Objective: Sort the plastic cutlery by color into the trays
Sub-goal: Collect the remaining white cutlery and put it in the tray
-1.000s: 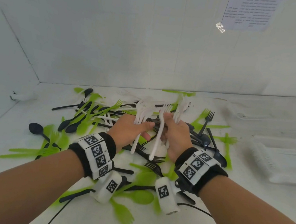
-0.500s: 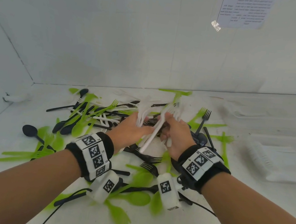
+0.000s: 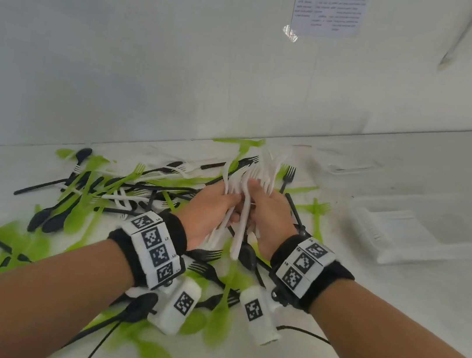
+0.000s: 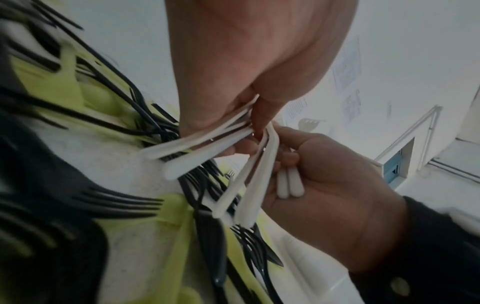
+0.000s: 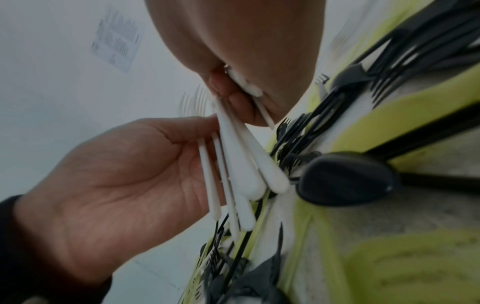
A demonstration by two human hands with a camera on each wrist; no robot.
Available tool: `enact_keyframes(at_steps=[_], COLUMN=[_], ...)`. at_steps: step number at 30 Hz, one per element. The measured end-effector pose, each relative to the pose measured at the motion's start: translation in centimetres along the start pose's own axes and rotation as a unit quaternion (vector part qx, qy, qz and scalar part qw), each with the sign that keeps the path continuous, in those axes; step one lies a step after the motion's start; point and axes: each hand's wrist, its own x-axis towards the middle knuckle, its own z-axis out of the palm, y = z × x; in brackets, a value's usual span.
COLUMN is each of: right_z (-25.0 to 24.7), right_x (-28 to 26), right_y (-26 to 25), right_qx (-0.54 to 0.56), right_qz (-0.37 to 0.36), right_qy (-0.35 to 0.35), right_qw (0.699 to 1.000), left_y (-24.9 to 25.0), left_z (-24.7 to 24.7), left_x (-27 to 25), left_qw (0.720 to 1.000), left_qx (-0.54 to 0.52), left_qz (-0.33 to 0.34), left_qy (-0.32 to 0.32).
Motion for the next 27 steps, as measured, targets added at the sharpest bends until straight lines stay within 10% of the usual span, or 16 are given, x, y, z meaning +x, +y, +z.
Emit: enact_keyframes(at_steps=[6,12,27], right_z=[-3.4,-5.9,-7.8], right_x=[-0.2,-0.1,-0.7], right_y=[-1.6,-2.8,-3.3], right_qx=[0.003,-0.013,0.030], right_qz=[-0.028,-0.050,-0.035], right_qy=[0.036,0.076,0.052], right_qw=[0.999,0.996,0.998], left_y=[0.5,1.2,1.7], left_z=[2.7,4.3,8.5], left_x=[1.3,2.5,2.5], left_qw=[0.999,0.996,0.999], left_qx=[0.003,0.007,0.026], left_qz=[-0.029,-0.051,-0.028], left_qy=[-0.042,0.067,-0.009])
